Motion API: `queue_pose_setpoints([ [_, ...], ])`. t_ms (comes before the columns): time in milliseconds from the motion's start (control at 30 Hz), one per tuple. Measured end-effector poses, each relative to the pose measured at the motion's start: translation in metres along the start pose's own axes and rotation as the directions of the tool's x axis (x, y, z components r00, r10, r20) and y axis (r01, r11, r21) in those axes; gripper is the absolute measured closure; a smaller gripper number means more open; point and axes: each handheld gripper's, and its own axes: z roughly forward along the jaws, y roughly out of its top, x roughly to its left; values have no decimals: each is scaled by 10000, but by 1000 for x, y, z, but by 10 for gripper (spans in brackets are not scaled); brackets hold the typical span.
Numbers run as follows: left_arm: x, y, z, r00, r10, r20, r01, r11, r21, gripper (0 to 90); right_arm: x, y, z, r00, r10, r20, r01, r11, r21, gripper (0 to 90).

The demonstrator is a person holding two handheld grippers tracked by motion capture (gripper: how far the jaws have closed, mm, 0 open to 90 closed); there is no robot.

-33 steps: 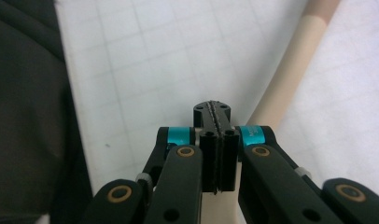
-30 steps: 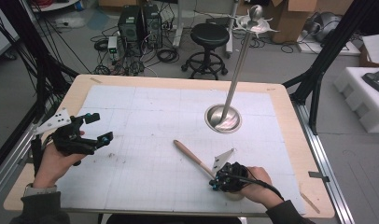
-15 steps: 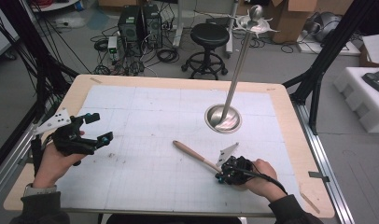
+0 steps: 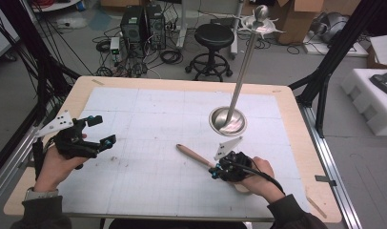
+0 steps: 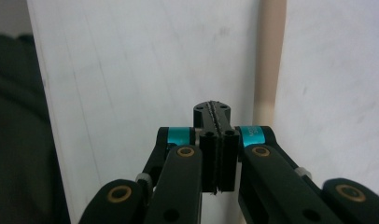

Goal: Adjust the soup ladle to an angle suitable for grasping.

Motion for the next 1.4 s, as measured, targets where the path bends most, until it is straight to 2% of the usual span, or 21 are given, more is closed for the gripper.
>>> queue_pose_setpoints([
  [133,1,0,-1,10000,-13,3,13,10000,-70,26,-4,27,4,9995,-128,288,134,9997,-185,900],
  [333,1,1,-3,10000,-17,21,17,9999,-132,26,-21,52,29,9986,-252,470,258,9996,-120,900],
  [600,2,1,-4,10000,-71,43,72,9998,-201,26,-43,66,62,9971,-152,746,149,9999,55,900],
  [633,2,1,-4,10000,-71,46,72,9997,-220,26,-46,67,67,9977,-37,671,30,9999,108,900],
  [700,2,1,-4,10000,-71,57,73,9997,-216,26,-51,69,75,9962,-126,861,103,9996,263,900],
  [800,2,1,-4,10000,-70,65,71,9998,-187,26,-56,69,86,9956,94,930,-151,9980,614,900],
  [867,3,1,-5,9999,-101,63,102,9997,-228,26,-59,69,91,9946,12,1038,-87,9974,715,900],
  [967,3,1,-6,9999,-89,72,91,9997,-237,26,-59,70,95,9964,41,848,-114,9962,861,900],
  [1067,4,1,-7,9999,-107,35,108,9996,-254,26,-58,71,97,9965,-224,811,160,9968,786,900],
  [1100,4,1,-7,9999,-103,32,104,9997,-243,26,-57,71,97,9981,-81,608,32,9968,796,900],
  [1400,4,1,-6,9999,-85,66,86,9997,-210,26,-40,76,100,9960,-865,-212,878,9938,676,900],
])
